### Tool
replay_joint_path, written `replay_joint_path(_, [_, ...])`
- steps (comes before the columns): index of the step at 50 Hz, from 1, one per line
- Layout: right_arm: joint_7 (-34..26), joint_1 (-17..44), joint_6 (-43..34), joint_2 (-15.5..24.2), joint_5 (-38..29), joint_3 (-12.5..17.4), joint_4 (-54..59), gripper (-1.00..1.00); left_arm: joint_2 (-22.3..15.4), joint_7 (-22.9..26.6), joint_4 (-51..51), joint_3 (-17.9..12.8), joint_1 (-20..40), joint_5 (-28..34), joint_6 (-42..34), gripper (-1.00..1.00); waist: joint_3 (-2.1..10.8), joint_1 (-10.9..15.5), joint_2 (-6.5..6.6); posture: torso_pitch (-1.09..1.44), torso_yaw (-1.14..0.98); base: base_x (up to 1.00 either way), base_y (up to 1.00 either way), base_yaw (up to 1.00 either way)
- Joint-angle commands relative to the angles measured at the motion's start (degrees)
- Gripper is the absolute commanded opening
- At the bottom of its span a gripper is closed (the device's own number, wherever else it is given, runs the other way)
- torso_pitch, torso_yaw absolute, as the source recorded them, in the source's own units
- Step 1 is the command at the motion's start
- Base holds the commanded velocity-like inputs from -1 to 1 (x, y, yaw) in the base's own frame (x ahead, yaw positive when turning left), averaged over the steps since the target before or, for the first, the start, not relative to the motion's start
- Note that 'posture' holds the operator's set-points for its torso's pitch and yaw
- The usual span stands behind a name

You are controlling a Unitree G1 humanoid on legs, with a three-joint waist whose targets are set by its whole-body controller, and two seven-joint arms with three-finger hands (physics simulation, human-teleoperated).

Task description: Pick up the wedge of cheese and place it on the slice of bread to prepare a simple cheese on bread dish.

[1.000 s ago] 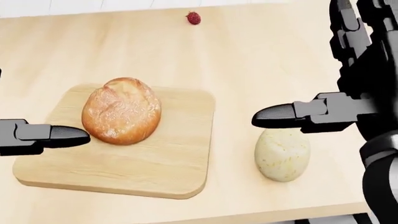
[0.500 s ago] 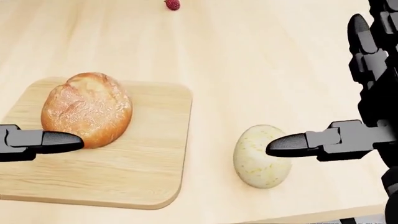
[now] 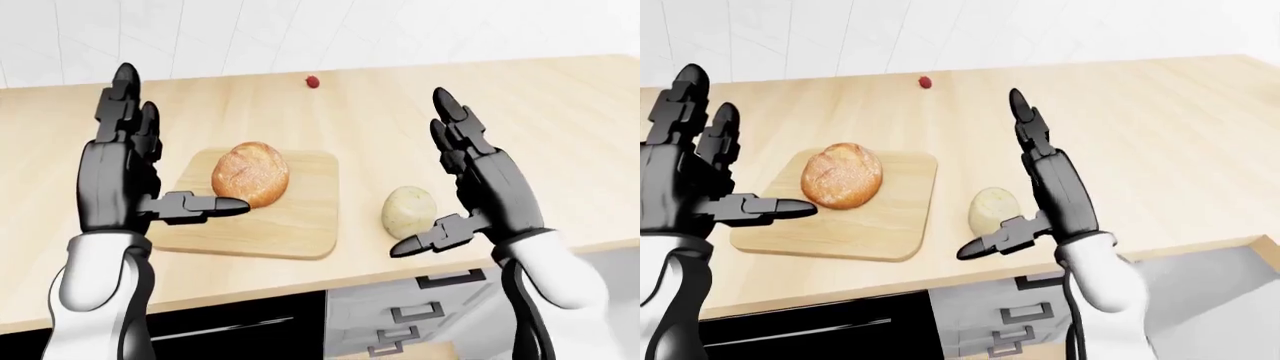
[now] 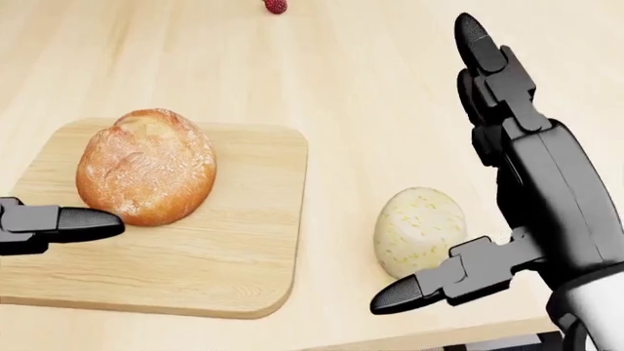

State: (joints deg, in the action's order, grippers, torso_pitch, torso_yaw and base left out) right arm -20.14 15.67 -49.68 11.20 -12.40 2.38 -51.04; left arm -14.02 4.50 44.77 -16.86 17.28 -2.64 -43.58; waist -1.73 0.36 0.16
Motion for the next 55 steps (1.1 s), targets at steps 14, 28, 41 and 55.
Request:
replay_joint_path(14, [-6.69,-1.83,8.28,-3.72,-10.91,-0.03,2.19,1.00,-0.08,-0.16,1.08,-0.30,0.31,0.23,2.86,1.00,1.29,-0.20,0.60,0.00,0.00,0.00,0.00,0.00])
replay_joint_path(28, [-7.78,-4.19,13.79,-4.68,-11.71,0.15,6.70,0.58,-0.38,-0.03,1.61,-0.43,0.82,0.19,1.94,1.00,1.46,-0.32,0.71,0.00,0.00,0.00,0.00,0.00])
replay_joint_path(41, [-9.17,-5.87,15.72,-5.00,-12.59,0.04,6.44,0.07,-0.47,-0.02,2.18,-1.18,0.22,-0.16,1.98,1.00,1.55,-0.33,0.69,0.00,0.00,0.00,0.00,0.00])
replay_joint_path(55, [-10.92,-6.05,15.40,-5.17,-13.79,-0.44,5.20,-0.18,-0.63,-0.15,2.68,-1.51,0.29,-0.21,1.51,1.00,1.65,-0.33,0.65,0.00,0.00,0.00,0.00,0.00])
